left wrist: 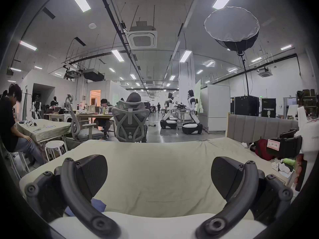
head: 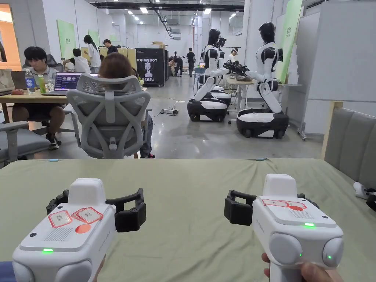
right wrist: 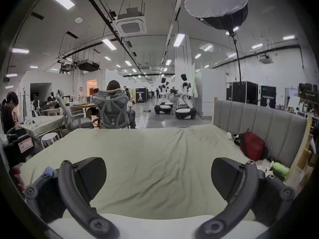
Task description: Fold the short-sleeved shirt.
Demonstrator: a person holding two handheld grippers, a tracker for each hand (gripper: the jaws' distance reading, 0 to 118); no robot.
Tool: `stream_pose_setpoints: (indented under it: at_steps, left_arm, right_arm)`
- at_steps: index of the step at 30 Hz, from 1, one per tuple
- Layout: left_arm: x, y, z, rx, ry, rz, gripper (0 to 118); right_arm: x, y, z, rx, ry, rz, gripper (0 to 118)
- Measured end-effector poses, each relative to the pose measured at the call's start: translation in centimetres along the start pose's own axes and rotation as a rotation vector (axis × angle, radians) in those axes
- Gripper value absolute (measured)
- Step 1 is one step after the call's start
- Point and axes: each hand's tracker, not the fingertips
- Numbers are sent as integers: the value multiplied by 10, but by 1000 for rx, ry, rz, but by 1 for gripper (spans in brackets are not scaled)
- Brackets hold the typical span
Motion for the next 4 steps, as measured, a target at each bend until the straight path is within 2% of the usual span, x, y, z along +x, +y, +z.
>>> stream_pose_setpoints:
  at_steps: [4]
  left_arm:
    - [2, 0, 0, -2, -3, -5, 118]
  right_arm:
    - [1, -1, -2, -26, -37, -3, 118]
